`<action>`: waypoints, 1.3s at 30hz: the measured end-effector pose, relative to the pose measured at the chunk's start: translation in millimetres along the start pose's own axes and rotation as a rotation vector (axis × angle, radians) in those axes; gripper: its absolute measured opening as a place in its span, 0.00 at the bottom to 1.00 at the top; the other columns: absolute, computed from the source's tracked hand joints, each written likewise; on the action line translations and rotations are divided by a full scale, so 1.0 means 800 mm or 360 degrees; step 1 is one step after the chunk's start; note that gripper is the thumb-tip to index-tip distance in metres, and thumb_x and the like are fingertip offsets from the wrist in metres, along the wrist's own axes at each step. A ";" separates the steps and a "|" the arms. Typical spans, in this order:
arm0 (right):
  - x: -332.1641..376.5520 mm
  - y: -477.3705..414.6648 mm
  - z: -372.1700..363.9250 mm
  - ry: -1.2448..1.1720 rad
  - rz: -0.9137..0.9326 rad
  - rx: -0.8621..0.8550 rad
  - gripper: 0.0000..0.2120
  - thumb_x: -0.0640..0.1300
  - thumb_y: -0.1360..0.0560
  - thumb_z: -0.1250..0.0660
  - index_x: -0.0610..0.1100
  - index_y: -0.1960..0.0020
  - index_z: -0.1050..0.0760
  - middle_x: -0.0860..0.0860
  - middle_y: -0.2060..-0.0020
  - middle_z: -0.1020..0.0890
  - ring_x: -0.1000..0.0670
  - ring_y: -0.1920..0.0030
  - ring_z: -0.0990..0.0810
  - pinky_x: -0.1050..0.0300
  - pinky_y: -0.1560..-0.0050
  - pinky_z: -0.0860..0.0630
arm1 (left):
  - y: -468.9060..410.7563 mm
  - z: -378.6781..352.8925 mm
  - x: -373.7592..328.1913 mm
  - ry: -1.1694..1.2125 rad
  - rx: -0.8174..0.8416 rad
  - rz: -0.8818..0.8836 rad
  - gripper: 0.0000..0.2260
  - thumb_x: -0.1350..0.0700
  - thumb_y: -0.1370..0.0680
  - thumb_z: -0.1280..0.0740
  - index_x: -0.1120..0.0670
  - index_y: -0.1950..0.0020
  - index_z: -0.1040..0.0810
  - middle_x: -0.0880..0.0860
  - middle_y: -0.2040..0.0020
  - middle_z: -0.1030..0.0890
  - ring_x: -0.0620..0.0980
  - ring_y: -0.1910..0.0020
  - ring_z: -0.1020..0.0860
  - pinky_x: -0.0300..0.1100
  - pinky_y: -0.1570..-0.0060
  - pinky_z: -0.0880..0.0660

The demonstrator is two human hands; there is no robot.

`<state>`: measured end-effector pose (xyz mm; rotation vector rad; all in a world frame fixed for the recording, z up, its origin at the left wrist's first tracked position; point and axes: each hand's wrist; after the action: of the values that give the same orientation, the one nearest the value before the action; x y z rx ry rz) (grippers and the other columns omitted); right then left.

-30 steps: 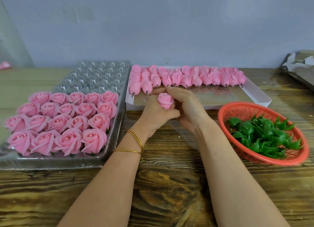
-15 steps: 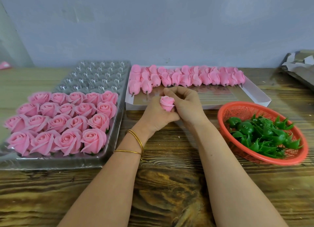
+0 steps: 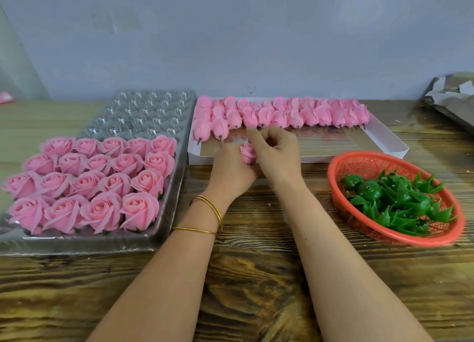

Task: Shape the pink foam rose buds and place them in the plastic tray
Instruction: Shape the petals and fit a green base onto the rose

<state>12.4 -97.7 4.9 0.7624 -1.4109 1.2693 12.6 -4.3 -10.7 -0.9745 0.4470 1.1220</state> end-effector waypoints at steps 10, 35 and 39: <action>0.000 0.010 -0.012 0.0180 0.0105 -0.0125 0.12 0.40 0.30 0.28 0.37 0.69 0.26 0.49 0.73 0.22 0.55 0.69 0.28 0.60 0.63 0.30 | -0.002 -0.002 0.001 -0.0165 -0.0114 0.0029 0.05 0.61 0.27 0.33 0.59 0.60 0.18 0.57 0.62 0.17 0.55 0.57 0.19 0.50 0.59 0.23; 0.005 0.013 -0.009 -0.0547 -0.0423 0.0541 0.14 0.38 0.29 0.25 0.42 0.44 0.19 0.43 0.46 0.16 0.46 0.41 0.19 0.47 0.33 0.26 | -0.008 -0.004 0.002 -0.0082 -0.0178 0.0037 0.20 0.64 0.23 0.39 0.44 0.69 0.34 0.42 0.70 0.31 0.39 0.68 0.31 0.27 0.69 0.35; 0.008 0.013 -0.001 -0.0623 -0.0513 0.0673 0.17 0.34 0.30 0.27 0.40 0.41 0.21 0.41 0.44 0.17 0.44 0.39 0.20 0.44 0.32 0.27 | -0.005 -0.005 0.003 0.0086 -0.0213 0.0064 0.15 0.65 0.24 0.36 0.50 0.69 0.27 0.43 0.72 0.29 0.37 0.71 0.32 0.30 0.72 0.35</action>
<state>1.7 -93.1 7.6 1.5298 -1.2584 1.2147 17.8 -6.8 -12.7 -1.1190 0.4408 1.1755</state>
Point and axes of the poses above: each hand's wrist, its own y-axis away from the middle knuckle, its own z-axis out of the back of the hand, x = y × z
